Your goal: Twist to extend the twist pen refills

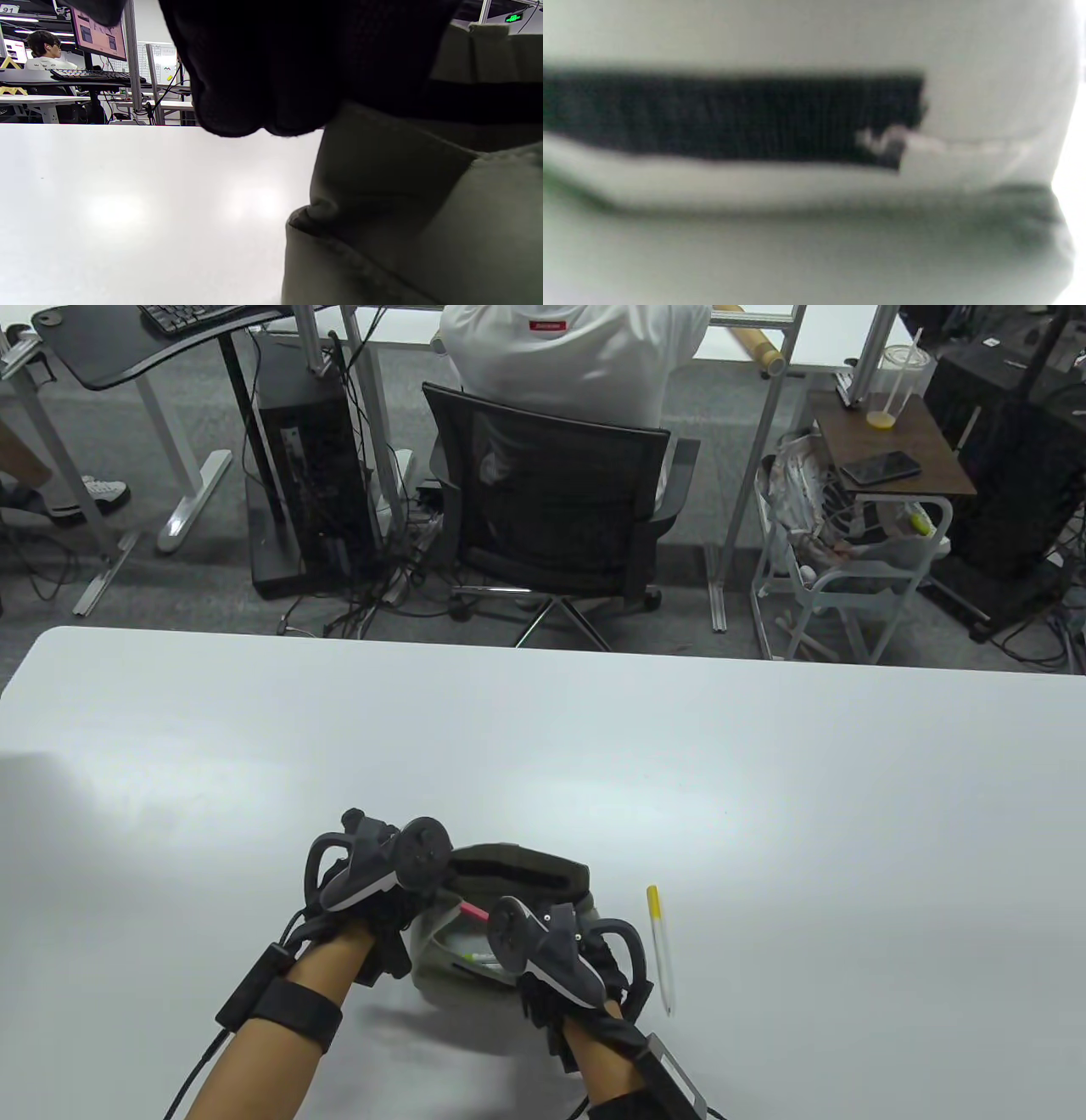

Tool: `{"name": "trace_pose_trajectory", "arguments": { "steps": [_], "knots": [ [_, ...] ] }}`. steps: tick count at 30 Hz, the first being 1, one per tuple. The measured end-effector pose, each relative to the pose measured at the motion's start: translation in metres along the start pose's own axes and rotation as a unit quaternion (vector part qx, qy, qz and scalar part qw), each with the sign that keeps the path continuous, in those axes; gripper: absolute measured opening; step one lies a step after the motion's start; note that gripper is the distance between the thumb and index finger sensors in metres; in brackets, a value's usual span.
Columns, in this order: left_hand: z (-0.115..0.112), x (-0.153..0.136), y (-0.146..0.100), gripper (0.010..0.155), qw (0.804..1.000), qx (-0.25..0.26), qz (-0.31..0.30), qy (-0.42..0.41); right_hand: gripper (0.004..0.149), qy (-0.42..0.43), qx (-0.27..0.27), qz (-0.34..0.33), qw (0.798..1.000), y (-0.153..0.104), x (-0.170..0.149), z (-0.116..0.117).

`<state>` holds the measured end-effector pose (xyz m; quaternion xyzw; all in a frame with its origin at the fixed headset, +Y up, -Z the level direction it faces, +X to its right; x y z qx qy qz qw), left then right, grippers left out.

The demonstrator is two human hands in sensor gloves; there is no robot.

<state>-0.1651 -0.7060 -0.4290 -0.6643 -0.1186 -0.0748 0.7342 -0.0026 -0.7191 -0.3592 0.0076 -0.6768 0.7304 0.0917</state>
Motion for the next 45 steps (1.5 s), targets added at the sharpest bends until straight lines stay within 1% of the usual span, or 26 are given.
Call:
{"name": "trace_pose_trajectory", "arguments": {
  "steps": [1,3,4,5,7,10,13,14,16,17,19,21,23,26,28,33,37,42,45],
  "knots": [
    [0.001,0.000,-0.001,0.044,1.000,-0.001,0.000,-0.001,0.046,0.034,-0.017,0.004,0.999,-0.004,-0.006,-0.011],
    [0.005,-0.002,-0.002,0.048,1.000,-0.007,0.005,-0.003,0.046,0.079,-0.046,0.008,0.996,-0.009,-0.013,-0.023],
    [0.013,-0.004,-0.005,0.051,1.000,-0.003,0.009,-0.006,0.046,0.122,-0.075,0.013,0.990,-0.014,-0.020,-0.034],
    [0.022,-0.005,-0.007,0.056,1.000,0.005,0.011,-0.014,0.046,0.151,-0.092,0.014,0.984,-0.018,-0.025,-0.040],
    [0.044,-0.005,-0.012,0.060,0.999,0.032,0.011,-0.041,0.047,0.195,-0.122,0.016,0.973,-0.024,-0.031,-0.050],
    [0.091,0.004,-0.021,0.060,0.991,0.089,0.002,-0.098,0.047,0.246,-0.153,0.005,0.957,-0.033,-0.034,-0.060],
    [0.123,0.019,-0.028,0.060,0.980,0.119,-0.016,-0.158,0.047,0.237,-0.171,-0.007,0.956,-0.037,-0.030,-0.063],
    [0.131,0.027,-0.031,0.061,0.976,0.125,-0.025,-0.178,0.047,0.236,-0.175,-0.011,0.956,-0.038,-0.028,-0.063],
    [0.142,0.041,-0.034,0.064,0.973,0.127,-0.036,-0.187,0.047,0.236,-0.171,-0.018,0.956,-0.038,-0.024,-0.061],
    [0.144,0.047,-0.034,0.064,0.975,0.126,-0.038,-0.179,0.047,0.235,-0.172,-0.019,0.956,-0.039,-0.023,-0.061],
    [0.146,0.058,-0.033,0.064,0.983,0.117,-0.034,-0.136,0.047,0.225,-0.176,-0.024,0.958,-0.040,-0.020,-0.061],
    [0.147,0.065,-0.032,0.062,0.987,0.118,-0.033,-0.102,0.047,0.225,-0.180,-0.026,0.957,-0.041,-0.019,-0.061],
    [0.146,0.068,-0.031,0.057,0.988,0.121,-0.036,-0.090,0.047,0.224,-0.183,-0.027,0.957,-0.042,-0.019,-0.062],
    [0.144,0.070,-0.030,0.053,0.986,0.122,-0.036,-0.107,0.047,0.227,-0.185,-0.027,0.956,-0.042,-0.019,-0.063],
    [0.143,0.073,-0.030,0.051,0.985,0.120,-0.049,-0.113,0.047,0.231,-0.182,-0.027,0.956,-0.042,-0.019,-0.063],
    [0.144,0.078,-0.032,0.047,0.983,0.138,-0.063,-0.108,0.047,0.238,-0.178,-0.025,0.955,-0.042,-0.020,-0.062],
    [0.144,0.079,-0.033,0.044,0.977,0.148,-0.081,-0.127,0.047,0.242,-0.176,-0.023,0.954,-0.042,-0.022,-0.062],
    [0.144,0.082,-0.035,0.042,0.972,0.159,-0.104,-0.135,0.047,0.245,-0.176,-0.023,0.953,-0.041,-0.022,-0.062],
    [0.142,0.081,-0.035,0.043,0.969,0.157,-0.114,-0.154,0.047,0.247,-0.176,-0.022,0.953,-0.041,-0.023,-0.062]
  ]
}}
Point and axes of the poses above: the tracker on the back of each hand, its own x axis roughly to the thumb side, its own y axis roughly from the wrist to the fingertips, z = x × y, the point moved 5 cm from there along y, roughly from the wrist to the fingertips, and after that the axes turned 8 degrees about x, right-handed, at the moved point
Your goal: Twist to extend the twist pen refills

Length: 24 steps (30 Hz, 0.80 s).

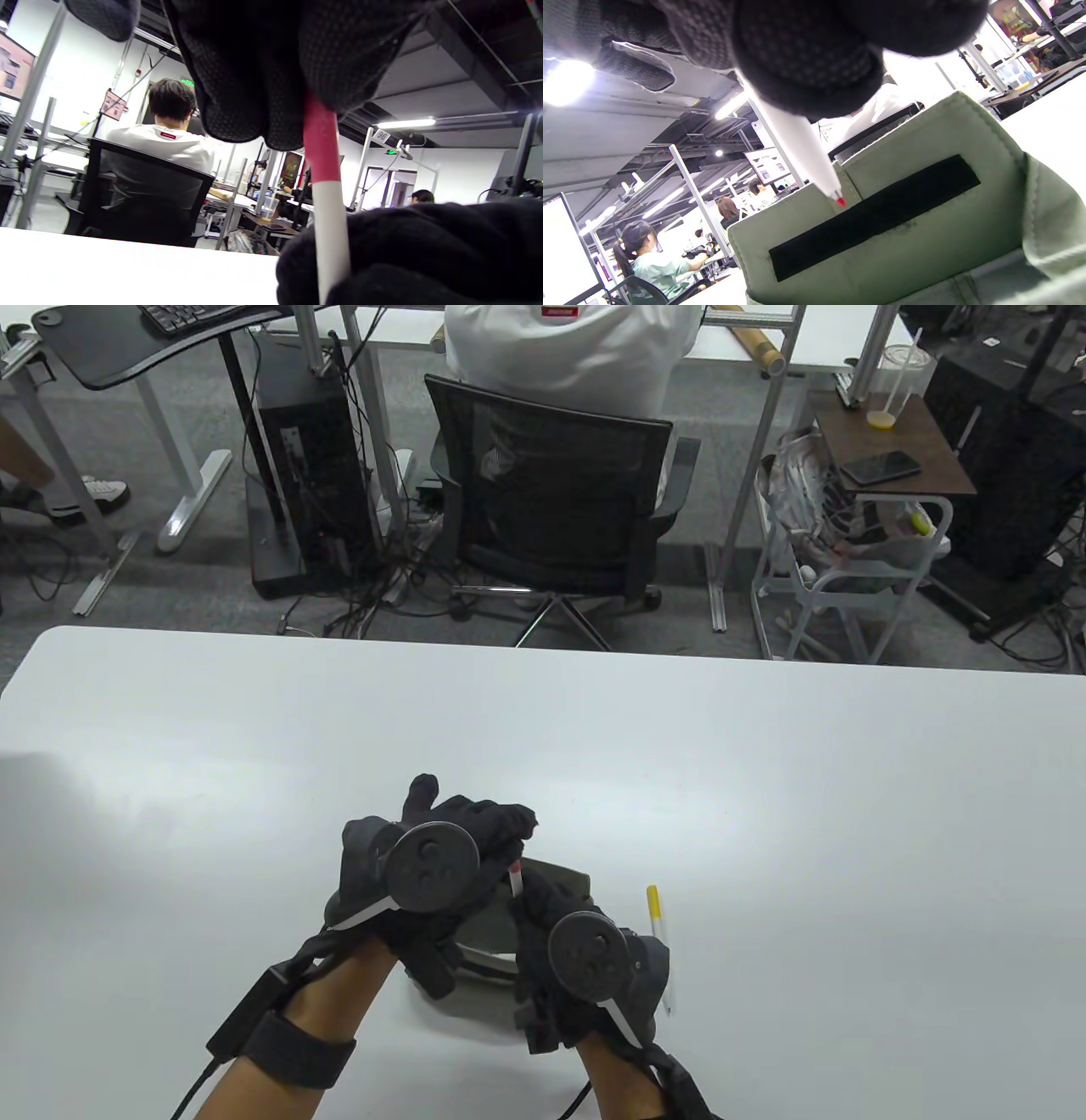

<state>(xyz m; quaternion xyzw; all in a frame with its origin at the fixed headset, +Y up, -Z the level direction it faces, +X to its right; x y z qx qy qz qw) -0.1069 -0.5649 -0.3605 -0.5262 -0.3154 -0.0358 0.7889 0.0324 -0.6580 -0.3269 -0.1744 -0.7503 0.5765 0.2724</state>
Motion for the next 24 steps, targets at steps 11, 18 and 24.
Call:
{"name": "trace_pose_trajectory", "arguments": {
  "steps": [11,18,24],
  "knots": [
    [-0.017,-0.009,-0.004,0.051,0.997,-0.034,-0.010,-0.067,0.047,0.017,0.001,0.005,1.000,0.000,-0.002,0.000],
    [-0.008,-0.024,-0.004,0.053,0.999,0.006,0.009,-0.050,0.049,0.030,0.000,0.014,0.999,0.001,-0.005,0.001],
    [0.016,-0.096,0.000,0.058,0.990,-0.017,0.133,0.043,0.051,0.016,0.000,0.029,0.999,0.002,-0.011,0.002]
  ]
}}
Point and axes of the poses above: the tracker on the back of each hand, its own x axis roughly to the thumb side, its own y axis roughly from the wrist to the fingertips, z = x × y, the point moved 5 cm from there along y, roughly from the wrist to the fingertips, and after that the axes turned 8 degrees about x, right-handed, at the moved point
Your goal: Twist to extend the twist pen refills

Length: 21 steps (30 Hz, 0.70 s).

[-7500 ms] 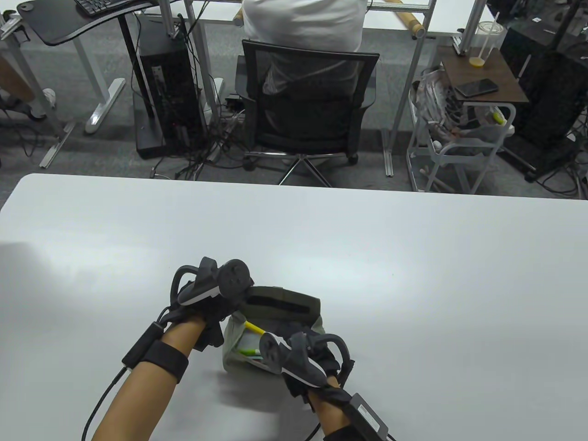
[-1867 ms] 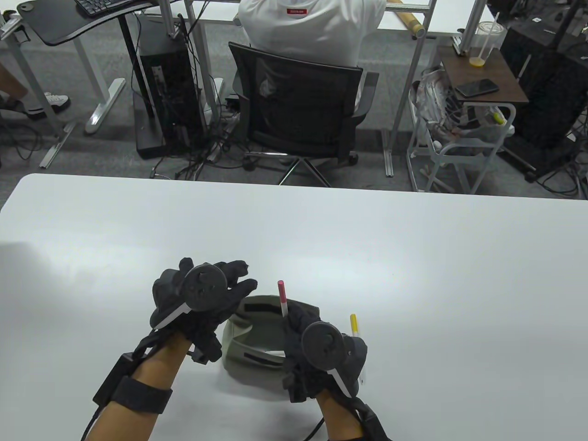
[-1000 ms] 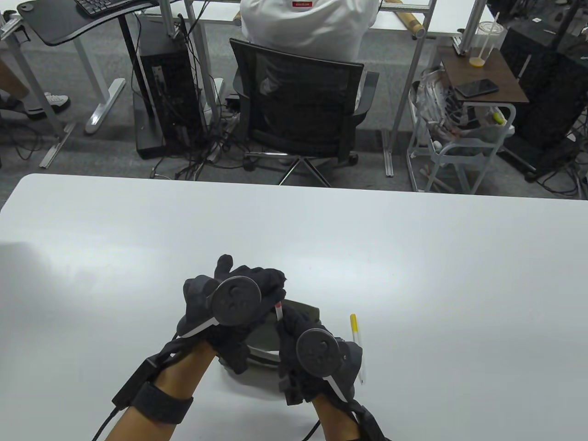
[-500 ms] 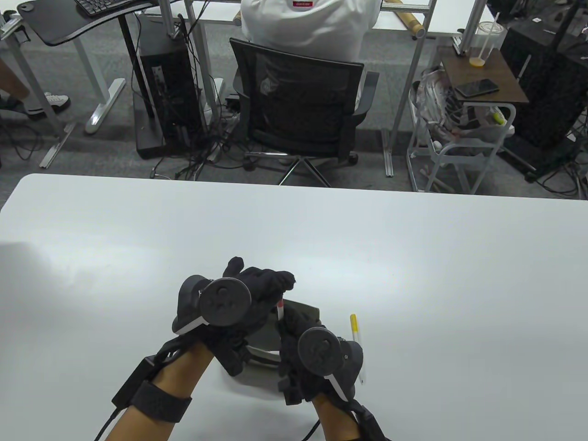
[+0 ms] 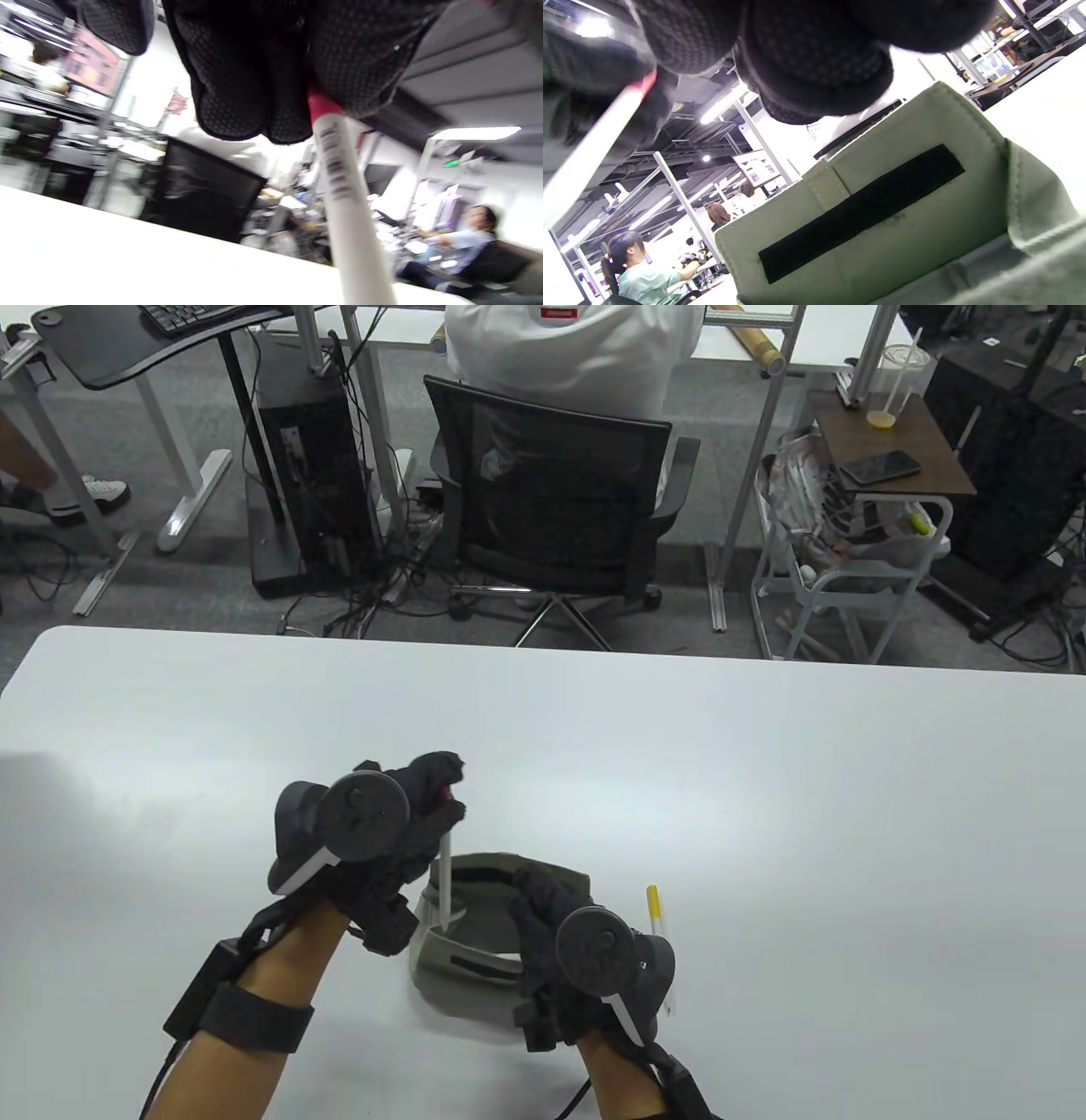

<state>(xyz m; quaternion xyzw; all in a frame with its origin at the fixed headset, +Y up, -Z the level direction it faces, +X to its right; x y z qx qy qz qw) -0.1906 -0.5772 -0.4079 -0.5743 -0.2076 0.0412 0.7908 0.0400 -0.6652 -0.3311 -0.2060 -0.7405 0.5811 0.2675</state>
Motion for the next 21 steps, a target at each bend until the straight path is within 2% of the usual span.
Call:
{"name": "trace_pose_trajectory", "arguments": {
  "steps": [2,4,7,13,21],
  "knots": [
    [-0.010,-0.024,0.001,0.057,0.997,-0.023,0.024,0.062,0.052,-0.006,0.001,0.000,1.000,0.000,0.000,0.001],
    [-0.030,-0.045,-0.002,0.056,0.989,-0.074,0.047,0.116,0.053,-0.013,0.004,0.001,1.000,0.000,-0.001,0.003],
    [-0.071,-0.073,-0.011,0.056,0.973,-0.141,0.072,0.170,0.053,-0.018,0.006,0.005,1.000,0.001,-0.003,0.004],
    [-0.127,-0.099,-0.022,0.057,0.938,-0.243,0.099,0.226,0.053,-0.030,0.008,0.011,0.999,0.001,-0.005,0.005],
    [-0.156,-0.104,-0.024,0.058,0.921,-0.270,0.101,0.263,0.054,-0.048,0.011,0.008,0.999,0.002,-0.003,0.009]
  ]
}}
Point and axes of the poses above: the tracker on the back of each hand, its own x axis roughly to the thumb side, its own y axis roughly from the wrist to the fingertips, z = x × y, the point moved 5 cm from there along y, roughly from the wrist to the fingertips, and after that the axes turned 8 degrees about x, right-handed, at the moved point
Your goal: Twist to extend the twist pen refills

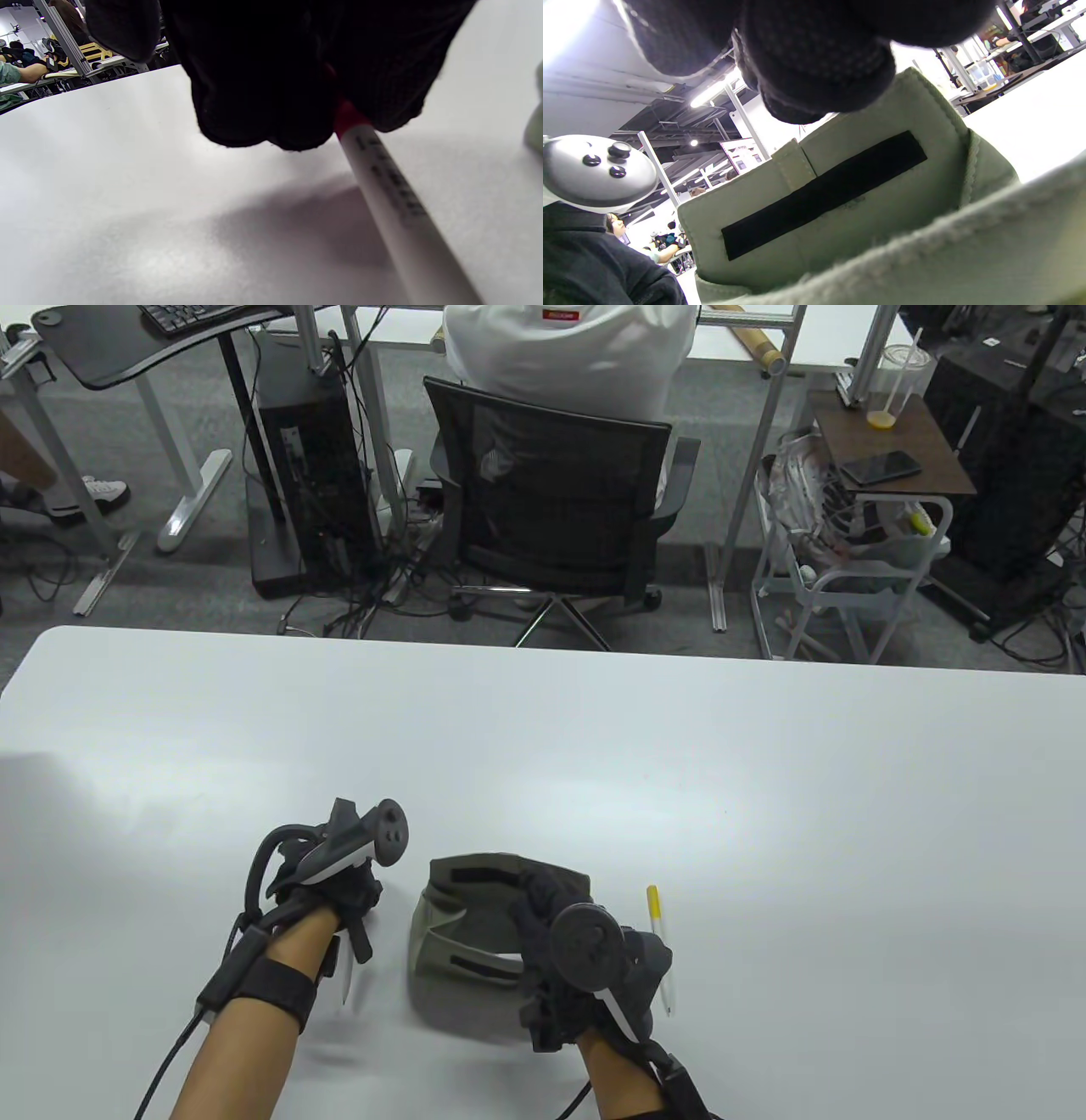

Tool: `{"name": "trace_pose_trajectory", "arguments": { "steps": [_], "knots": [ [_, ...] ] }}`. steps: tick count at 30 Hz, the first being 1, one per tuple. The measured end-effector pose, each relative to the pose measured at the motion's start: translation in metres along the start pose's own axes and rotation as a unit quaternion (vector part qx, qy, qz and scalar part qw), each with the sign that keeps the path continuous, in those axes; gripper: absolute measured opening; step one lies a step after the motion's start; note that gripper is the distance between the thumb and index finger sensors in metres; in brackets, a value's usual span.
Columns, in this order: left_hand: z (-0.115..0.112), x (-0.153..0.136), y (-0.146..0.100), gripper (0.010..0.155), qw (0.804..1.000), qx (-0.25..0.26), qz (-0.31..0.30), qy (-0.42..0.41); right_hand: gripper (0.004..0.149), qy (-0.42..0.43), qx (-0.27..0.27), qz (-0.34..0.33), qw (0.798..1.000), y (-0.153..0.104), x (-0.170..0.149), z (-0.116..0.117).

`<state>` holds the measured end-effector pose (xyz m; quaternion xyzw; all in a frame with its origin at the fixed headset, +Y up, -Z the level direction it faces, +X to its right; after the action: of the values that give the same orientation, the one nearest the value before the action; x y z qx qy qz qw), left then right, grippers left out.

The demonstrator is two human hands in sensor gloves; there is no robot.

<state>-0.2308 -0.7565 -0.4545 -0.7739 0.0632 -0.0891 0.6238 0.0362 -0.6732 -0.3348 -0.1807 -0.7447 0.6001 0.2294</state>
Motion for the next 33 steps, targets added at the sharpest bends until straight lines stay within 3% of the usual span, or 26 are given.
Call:
{"name": "trace_pose_trajectory", "arguments": {
  "steps": [13,33],
  "knots": [
    [-0.015,0.004,0.004,0.058,1.000,-0.003,0.013,-0.010,0.054,0.000,-0.001,0.002,1.000,0.000,-0.001,0.000],
    [-0.006,0.000,-0.001,0.069,0.999,0.001,0.014,-0.042,0.054,-0.002,0.001,0.004,1.000,0.000,-0.002,0.001]
  ]
}}
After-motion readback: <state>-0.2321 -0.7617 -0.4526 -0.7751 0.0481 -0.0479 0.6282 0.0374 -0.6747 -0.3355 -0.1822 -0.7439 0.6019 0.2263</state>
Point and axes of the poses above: the tracker on the back of each hand, its own x axis roughly to the thumb side, its own y axis roughly from the wrist to the fingertips, z = x × y, the point moved 5 cm from there along y, roughly from the wrist to the fingertips, and after that the axes turned 8 degrees about x, right-handed, at the moved point
